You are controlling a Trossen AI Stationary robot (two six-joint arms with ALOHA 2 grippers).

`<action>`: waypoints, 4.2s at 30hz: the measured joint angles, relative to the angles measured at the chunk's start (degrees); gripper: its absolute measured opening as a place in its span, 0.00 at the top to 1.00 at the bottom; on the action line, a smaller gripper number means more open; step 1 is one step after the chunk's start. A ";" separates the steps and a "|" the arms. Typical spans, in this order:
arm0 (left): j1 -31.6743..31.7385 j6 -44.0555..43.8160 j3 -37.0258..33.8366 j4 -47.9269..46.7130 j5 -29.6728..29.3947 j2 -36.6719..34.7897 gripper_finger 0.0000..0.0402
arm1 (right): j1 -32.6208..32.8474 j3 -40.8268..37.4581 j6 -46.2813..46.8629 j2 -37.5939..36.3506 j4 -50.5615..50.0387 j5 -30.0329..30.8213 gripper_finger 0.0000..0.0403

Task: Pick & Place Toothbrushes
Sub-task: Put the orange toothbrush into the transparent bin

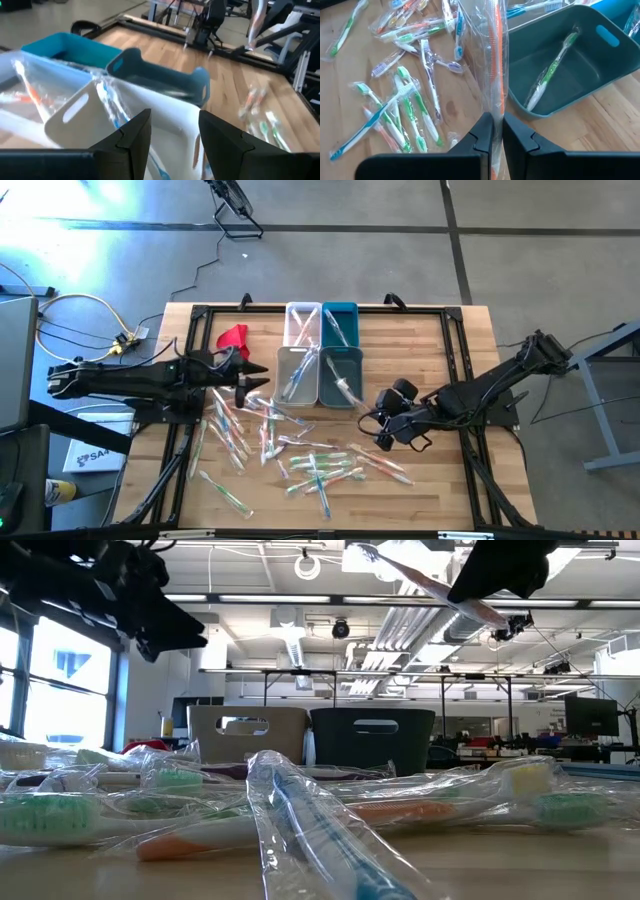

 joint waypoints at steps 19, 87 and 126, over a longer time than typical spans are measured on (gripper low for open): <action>8.33 2.19 0.00 15.48 17.49 7.86 0.60 | -0.11 -0.02 -4.18 0.02 2.98 0.00 0.95; 20.26 3.58 10.86 31.57 39.48 30.71 0.60 | -9.01 -0.04 -21.82 0.04 12.10 -5.08 0.95; 17.71 6.80 16.35 37.20 42.05 31.33 0.60 | -20.37 -0.04 -40.15 0.04 28.65 -9.36 0.95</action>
